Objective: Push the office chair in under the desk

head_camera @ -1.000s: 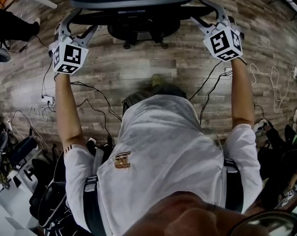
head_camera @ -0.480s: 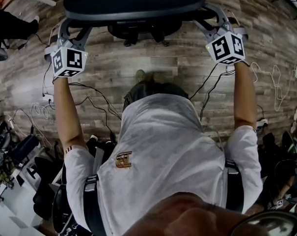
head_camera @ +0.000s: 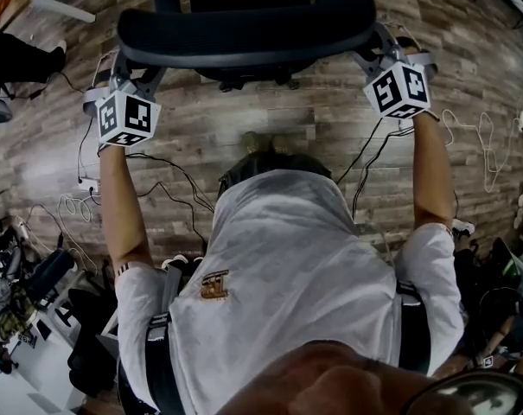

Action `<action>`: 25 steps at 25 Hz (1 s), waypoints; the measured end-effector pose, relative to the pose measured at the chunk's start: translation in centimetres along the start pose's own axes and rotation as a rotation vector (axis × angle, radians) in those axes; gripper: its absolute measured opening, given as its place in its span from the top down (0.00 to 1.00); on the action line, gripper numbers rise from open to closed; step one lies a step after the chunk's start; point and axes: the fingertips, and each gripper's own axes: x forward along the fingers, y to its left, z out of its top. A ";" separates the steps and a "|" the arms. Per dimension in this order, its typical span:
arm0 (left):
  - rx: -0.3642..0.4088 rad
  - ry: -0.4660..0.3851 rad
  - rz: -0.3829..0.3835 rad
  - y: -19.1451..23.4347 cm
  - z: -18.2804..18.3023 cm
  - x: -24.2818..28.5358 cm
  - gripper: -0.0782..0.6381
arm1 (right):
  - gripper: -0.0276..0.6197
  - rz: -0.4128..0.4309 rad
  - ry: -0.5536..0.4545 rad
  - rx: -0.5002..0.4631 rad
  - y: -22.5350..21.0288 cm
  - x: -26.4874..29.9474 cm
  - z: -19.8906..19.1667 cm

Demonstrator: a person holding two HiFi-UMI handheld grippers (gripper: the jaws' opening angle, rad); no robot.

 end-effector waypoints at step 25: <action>0.069 -0.033 -0.085 7.0 -5.0 6.4 0.64 | 0.76 -0.012 0.131 -0.013 -5.9 7.8 0.9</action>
